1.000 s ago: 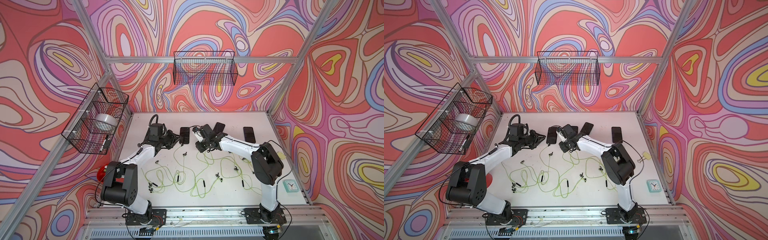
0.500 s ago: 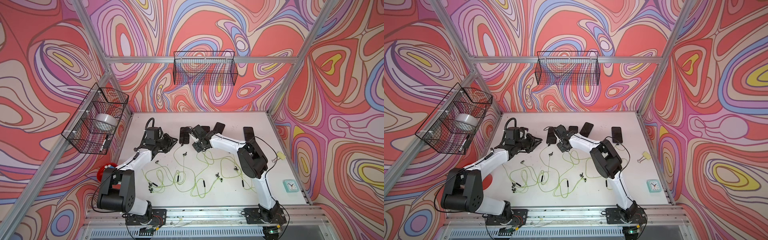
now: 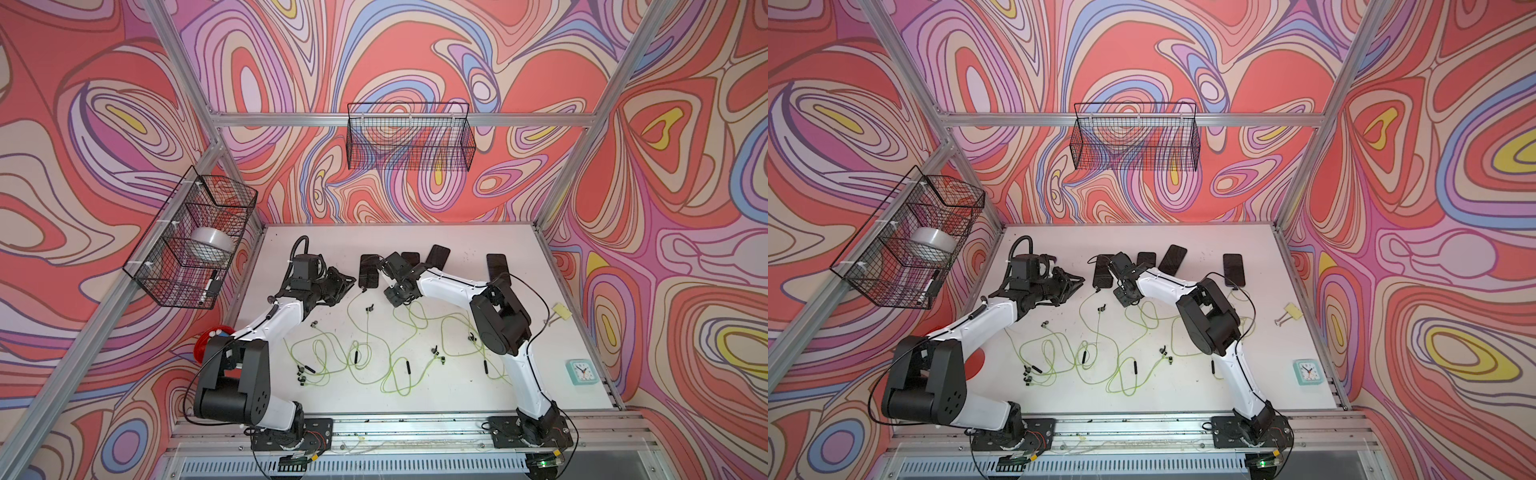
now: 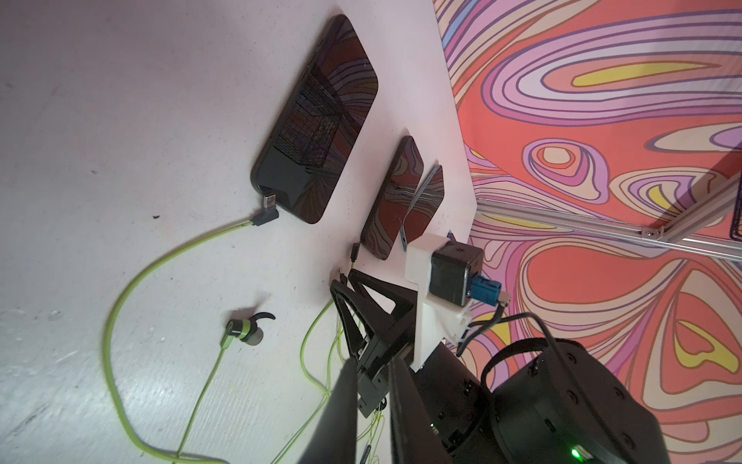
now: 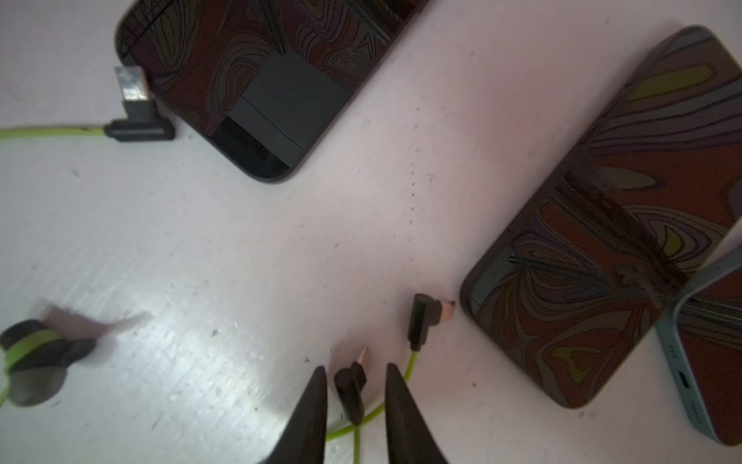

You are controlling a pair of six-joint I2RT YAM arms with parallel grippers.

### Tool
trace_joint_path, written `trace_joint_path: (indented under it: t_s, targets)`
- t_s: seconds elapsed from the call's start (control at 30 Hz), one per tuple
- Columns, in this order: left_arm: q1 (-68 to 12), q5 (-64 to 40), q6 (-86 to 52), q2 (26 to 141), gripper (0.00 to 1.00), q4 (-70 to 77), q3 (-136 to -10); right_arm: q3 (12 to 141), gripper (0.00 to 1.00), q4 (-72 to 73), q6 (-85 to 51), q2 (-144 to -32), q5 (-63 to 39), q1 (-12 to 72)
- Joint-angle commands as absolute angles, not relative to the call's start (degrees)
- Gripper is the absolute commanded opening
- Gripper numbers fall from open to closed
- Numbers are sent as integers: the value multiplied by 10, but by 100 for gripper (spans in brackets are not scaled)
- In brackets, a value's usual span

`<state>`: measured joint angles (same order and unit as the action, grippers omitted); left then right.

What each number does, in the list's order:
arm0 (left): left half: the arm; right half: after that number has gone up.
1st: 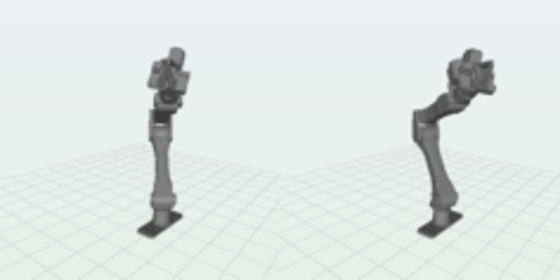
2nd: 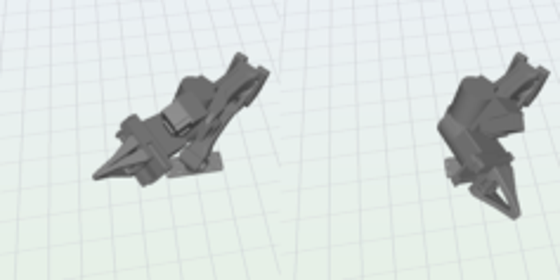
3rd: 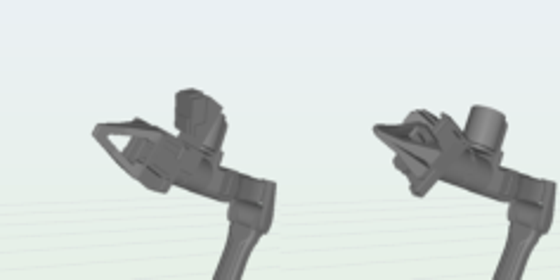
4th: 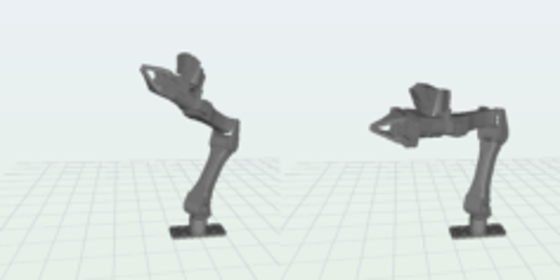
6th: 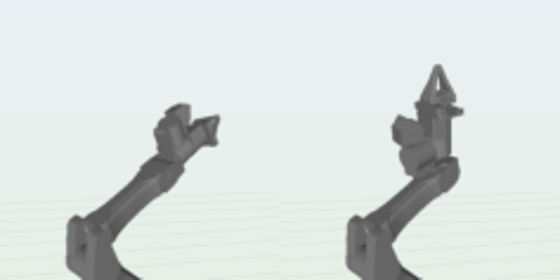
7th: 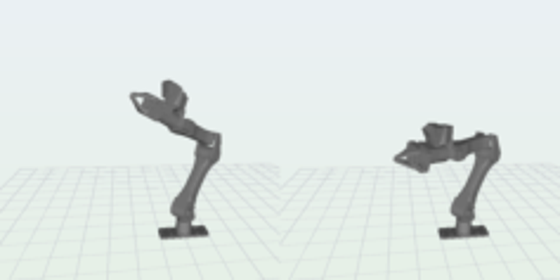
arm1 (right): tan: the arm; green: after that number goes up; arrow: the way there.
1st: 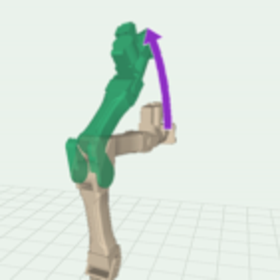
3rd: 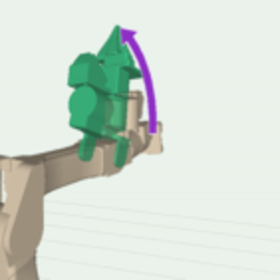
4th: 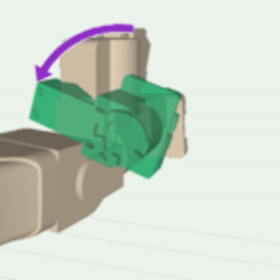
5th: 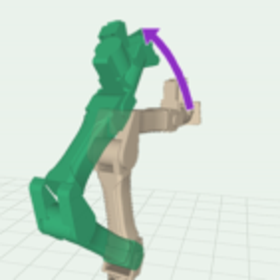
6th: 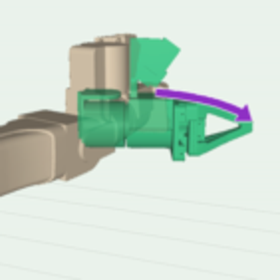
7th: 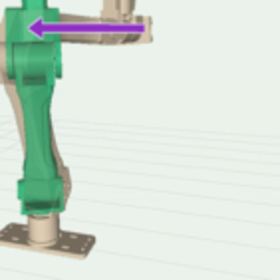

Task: Plug wired earphones into phones
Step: Pick up the wired earphone from the center of the board.

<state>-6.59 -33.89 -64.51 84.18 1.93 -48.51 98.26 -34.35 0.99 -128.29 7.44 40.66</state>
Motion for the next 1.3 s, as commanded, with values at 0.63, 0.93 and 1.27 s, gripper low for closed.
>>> trace_joint_path:
  t_s: [0.63,0.93,1.27]
  targets:
    - [-107,-502,-683,901,53,404,-442,800,1,-210,-210,-1049,-493,213]
    - [-191,-528,-818,1056,34,759,-446,724,1,-20,-412,-999,-557,175]
    - [-247,-525,-780,1071,33,738,-480,690,2,67,-470,-1001,-546,175]
